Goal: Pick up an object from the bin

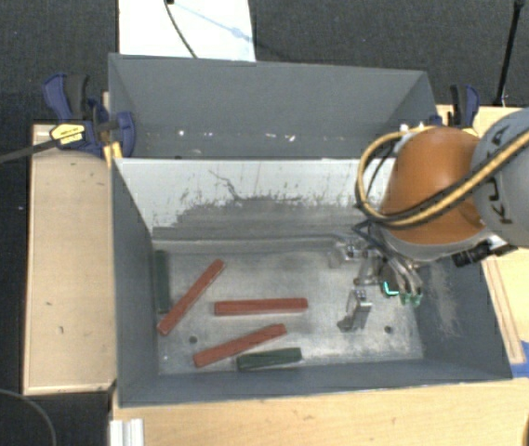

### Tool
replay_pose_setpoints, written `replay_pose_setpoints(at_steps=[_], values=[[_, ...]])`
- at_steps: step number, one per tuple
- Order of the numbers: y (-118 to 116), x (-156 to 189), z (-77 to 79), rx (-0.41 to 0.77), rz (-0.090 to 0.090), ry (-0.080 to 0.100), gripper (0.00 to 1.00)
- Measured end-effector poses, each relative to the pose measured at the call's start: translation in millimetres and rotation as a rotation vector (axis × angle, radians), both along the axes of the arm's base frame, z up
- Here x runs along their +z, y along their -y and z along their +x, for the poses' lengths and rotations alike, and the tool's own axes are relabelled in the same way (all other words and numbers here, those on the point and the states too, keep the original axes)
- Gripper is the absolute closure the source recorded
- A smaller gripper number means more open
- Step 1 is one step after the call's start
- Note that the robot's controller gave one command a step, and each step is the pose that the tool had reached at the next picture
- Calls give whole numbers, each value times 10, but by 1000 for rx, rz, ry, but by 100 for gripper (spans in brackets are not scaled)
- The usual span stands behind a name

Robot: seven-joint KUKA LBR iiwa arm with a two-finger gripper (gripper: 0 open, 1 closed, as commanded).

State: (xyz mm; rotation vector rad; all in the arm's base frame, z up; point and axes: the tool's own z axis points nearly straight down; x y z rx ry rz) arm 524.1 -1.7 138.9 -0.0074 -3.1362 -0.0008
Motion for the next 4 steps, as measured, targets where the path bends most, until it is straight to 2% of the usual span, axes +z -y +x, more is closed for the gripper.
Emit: replay_pose_setpoints(at_steps=[1,2,3,4], values=[[-375,-699,674,164,1,8,0],[-871,-675,-148,302,2,13,0],[-855,-683,-150,298,1,10,100],[-994,813,74,277,1,17,100]])
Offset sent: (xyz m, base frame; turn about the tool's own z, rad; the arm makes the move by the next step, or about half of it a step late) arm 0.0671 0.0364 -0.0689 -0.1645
